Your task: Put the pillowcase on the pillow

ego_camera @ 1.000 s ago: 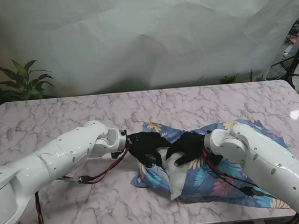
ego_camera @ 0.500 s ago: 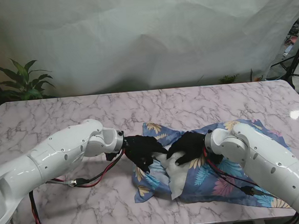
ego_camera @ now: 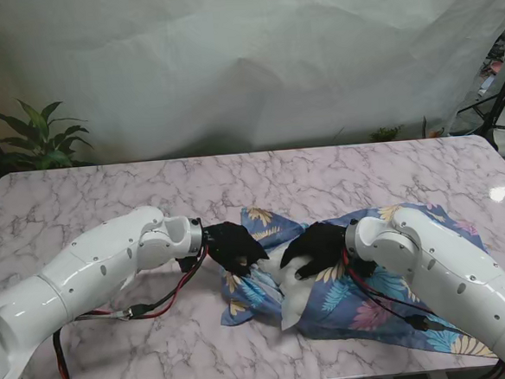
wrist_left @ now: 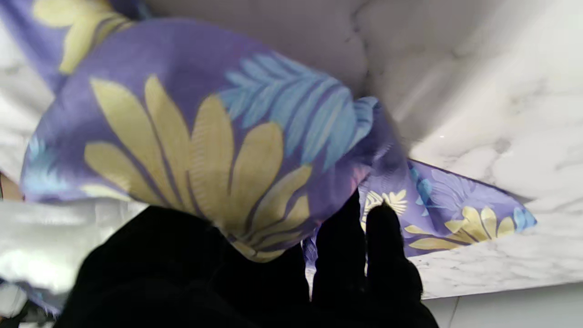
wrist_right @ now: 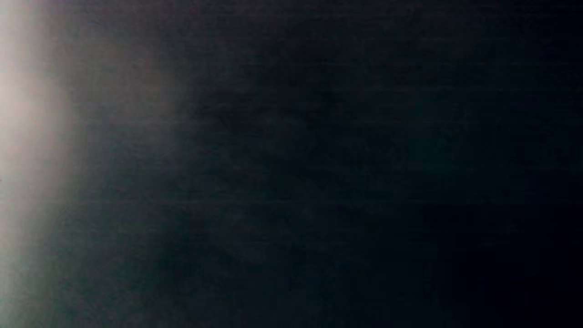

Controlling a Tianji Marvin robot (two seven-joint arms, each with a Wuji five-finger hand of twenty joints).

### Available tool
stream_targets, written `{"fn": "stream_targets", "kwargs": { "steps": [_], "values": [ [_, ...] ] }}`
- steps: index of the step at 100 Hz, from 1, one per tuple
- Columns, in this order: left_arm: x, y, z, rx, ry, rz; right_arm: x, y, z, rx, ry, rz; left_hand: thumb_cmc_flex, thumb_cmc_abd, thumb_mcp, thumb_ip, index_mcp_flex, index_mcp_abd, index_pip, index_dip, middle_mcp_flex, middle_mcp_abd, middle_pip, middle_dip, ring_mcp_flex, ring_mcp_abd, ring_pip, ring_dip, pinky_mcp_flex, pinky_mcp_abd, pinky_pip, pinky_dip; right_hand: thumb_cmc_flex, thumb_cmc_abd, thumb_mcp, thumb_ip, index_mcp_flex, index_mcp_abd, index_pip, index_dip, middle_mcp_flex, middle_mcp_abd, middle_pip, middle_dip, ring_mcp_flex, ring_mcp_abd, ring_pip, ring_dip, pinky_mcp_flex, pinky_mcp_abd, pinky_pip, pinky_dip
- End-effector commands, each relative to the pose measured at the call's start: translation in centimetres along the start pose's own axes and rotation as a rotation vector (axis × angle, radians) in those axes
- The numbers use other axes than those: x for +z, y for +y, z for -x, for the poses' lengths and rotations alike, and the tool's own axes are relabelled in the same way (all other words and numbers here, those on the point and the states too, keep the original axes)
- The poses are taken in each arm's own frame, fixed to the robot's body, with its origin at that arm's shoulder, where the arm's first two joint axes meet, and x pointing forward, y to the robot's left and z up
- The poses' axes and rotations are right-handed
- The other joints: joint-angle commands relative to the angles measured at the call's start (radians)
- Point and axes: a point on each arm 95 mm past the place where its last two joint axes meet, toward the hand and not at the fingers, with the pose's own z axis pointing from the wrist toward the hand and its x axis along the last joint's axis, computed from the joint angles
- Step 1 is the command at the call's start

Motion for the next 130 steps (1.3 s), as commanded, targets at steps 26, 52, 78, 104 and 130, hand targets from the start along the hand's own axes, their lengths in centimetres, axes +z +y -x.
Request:
{"fn": "stream_targets", "kwargs": {
  "steps": [26,52,78,104,130],
  "values": [
    [-2.4,2.9,2.1,-0.253,-0.165,0.009,-0.3,-2.6,0.9,0.014,-0.033,-0.076,0.415,-0.095,-0.234,0.061,-0.200,0.223,0.019,0.089,0.400,0.022,0.142,0.481,0.247,-0.104,0.471,0.375,0.143,0.049,0.394,0.021,0.001,0.016,0.033,-0.007,0.028,-0.014,0.055,0.017,0.044,0.030,0.055,0.030,0.026,0.028,0.004,0.000,0.008,0.063,0.031,0.013],
    [-2.4,3.4,2.0,-0.268,-0.162,0.025,-0.2,-2.6,0.9,0.018,-0.031,-0.079,0.488,0.033,-0.249,-0.003,-0.501,-0.129,-0.573,-0.767,0.249,0.006,0.288,0.567,0.204,-0.169,0.599,0.560,0.086,-0.004,0.416,0.098,0.002,0.014,0.034,-0.006,0.028,-0.014,0.056,0.018,0.044,0.028,0.054,0.030,0.028,0.029,0.005,0.000,0.009,0.064,0.032,0.013],
    [-1.9,3.5,1.7,-0.214,-0.123,0.115,-0.2,-2.6,0.8,0.016,-0.029,-0.082,0.488,0.116,-0.272,-0.026,-0.399,-0.256,-1.030,-1.201,0.079,-0.004,0.440,0.701,0.088,-0.260,0.662,0.640,-0.017,-0.057,0.398,0.188,0.003,0.015,0.037,-0.007,0.029,-0.014,0.056,0.018,0.045,0.029,0.055,0.030,0.029,0.028,0.005,0.000,0.009,0.063,0.032,0.013],
    [-1.2,3.4,1.3,-0.156,-0.072,0.221,-0.2,-2.6,0.9,0.012,-0.029,-0.079,0.446,0.071,-0.218,-0.028,-0.220,-0.308,-1.108,-1.254,0.024,-0.005,0.600,0.651,0.065,-0.300,0.717,0.702,-0.035,-0.065,0.382,0.231,0.024,0.028,0.052,-0.004,0.031,-0.020,0.058,0.019,0.049,0.026,0.057,0.031,0.031,0.026,0.006,0.000,0.012,0.061,0.033,0.014],
    [-1.7,2.5,1.2,-0.083,-0.069,0.288,-0.2,-2.6,0.9,0.012,-0.033,-0.078,0.010,0.140,-0.473,0.012,0.032,-0.308,-0.455,-0.990,-0.243,-0.152,0.807,0.705,-0.102,-0.350,0.689,0.784,-0.109,-0.076,0.272,0.273,0.053,0.056,0.054,-0.020,0.031,-0.029,0.063,0.022,0.051,0.022,0.058,0.032,0.034,0.022,0.007,0.001,0.013,0.059,0.035,0.015]
  ]
}}
